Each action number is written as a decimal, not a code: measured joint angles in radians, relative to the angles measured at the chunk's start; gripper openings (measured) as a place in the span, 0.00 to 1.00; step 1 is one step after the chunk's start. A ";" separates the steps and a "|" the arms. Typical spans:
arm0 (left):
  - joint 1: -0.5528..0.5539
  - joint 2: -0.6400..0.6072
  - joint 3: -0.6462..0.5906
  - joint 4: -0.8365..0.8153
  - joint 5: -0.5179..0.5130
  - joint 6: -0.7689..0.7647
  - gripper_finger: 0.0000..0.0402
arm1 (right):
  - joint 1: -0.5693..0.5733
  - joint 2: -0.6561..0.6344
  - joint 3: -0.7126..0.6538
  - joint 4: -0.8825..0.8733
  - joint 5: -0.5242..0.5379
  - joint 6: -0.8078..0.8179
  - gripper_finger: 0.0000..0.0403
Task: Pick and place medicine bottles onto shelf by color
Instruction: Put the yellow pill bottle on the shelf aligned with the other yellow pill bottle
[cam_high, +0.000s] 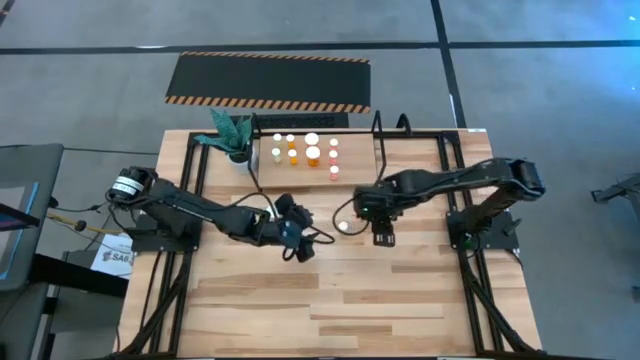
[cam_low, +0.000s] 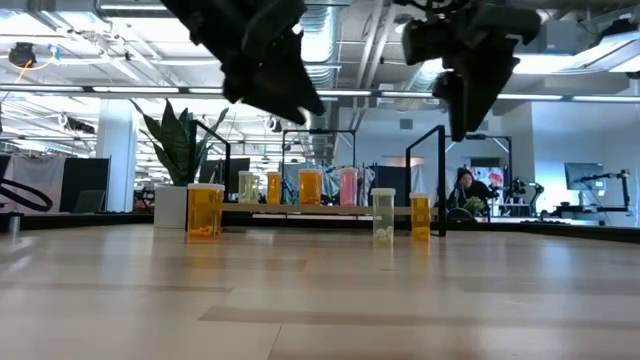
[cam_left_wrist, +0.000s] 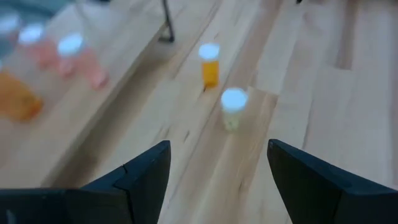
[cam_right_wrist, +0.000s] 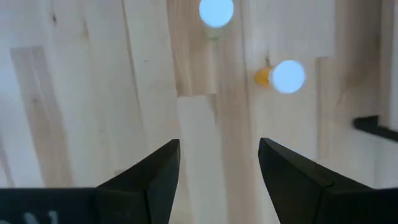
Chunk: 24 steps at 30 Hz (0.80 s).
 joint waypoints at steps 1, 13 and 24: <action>0.001 0.002 0.000 0.022 0.008 0.035 0.63 | 0.007 -0.019 -0.024 0.020 0.000 0.025 0.60; 0.012 0.125 0.000 0.323 0.122 0.339 0.63 | 0.164 -0.179 -0.279 0.119 0.008 0.276 0.60; 0.044 0.167 0.000 0.397 0.118 0.383 0.63 | 0.261 -0.494 -0.530 0.373 0.329 0.289 0.60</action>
